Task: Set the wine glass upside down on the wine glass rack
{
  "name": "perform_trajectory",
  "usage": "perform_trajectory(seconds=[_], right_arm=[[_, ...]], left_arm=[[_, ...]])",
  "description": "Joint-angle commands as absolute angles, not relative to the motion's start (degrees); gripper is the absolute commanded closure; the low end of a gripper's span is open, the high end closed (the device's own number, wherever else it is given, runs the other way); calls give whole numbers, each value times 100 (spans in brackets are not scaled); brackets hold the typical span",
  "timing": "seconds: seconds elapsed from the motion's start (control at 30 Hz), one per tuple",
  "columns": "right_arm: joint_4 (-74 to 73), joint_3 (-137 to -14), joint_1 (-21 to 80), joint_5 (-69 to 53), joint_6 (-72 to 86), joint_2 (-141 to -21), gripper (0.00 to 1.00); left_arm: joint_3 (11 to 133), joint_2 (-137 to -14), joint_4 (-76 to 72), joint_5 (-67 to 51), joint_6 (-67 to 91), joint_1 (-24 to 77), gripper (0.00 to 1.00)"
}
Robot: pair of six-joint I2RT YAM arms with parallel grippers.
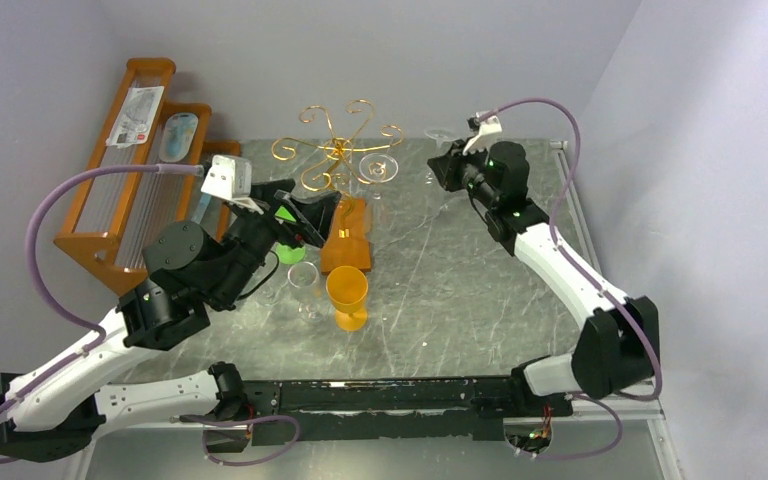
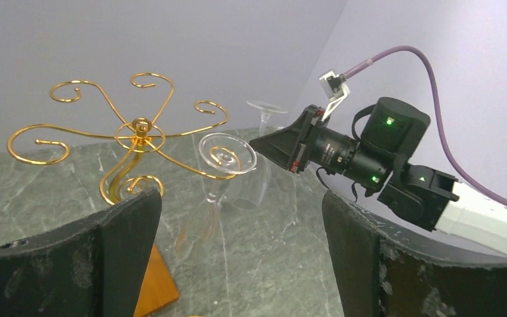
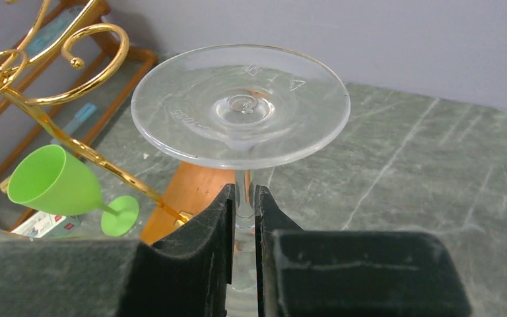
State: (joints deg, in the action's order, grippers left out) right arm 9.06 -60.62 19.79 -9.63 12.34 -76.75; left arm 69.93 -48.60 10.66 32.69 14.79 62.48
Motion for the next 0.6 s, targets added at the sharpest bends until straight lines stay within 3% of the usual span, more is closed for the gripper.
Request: perform_trajectory(seconds=[0.0, 0.57], right_arm=[[1626, -6618, 1828, -1867, 939, -8171, 100], [2701, -8287, 1573, -4945, 891, -10304, 100]], left_arm=[[7161, -4929, 1267, 3541, 1244, 6258, 4], [7334, -5138, 1411, 3612, 1215, 6258, 5]])
